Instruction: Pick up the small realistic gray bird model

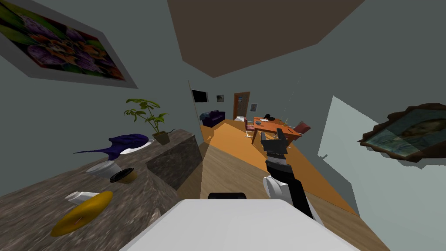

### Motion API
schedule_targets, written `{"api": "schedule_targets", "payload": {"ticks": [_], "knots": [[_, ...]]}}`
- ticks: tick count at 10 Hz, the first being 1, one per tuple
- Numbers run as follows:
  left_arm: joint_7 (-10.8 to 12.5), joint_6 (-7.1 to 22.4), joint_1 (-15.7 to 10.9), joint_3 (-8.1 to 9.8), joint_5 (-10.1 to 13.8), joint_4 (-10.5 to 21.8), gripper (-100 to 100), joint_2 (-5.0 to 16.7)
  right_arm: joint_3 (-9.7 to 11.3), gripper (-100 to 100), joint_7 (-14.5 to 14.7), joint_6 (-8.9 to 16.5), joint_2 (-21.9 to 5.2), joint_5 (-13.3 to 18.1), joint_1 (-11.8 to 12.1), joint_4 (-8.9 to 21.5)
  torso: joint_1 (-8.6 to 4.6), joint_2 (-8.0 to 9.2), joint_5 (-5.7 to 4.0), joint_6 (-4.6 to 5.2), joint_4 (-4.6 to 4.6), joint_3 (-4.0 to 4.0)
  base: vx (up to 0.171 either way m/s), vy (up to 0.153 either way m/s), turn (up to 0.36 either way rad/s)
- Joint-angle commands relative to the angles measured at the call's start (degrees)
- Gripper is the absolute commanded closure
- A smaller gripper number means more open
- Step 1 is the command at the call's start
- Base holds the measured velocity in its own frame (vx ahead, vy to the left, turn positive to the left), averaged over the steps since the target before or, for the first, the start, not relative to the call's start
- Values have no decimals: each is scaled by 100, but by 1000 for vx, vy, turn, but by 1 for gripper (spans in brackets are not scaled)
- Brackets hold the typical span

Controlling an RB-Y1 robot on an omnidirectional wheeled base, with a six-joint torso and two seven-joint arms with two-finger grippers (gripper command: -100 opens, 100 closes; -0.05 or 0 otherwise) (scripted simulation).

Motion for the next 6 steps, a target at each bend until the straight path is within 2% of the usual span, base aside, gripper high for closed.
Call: {"api": "schedule_targets", "payload": {"ticks": [1,5,6], "knots": [[-41,71,-48,10,-81,48,-100,-177,0,0,0,0,0,0,0,0,0,0,0,0,0,0,24,15,-33],[-136,238,-160,32,-270,160,-100,-590,0,0,0,0,0,0,0,0,19,-5,6,0,-1,-2,35,39,-26],[-132,205,-129,31,-231,146,-100,-537,0,0,0,0,0,0,0,0,20,-7,7,0,-1,-3,17,16,-1]]}}
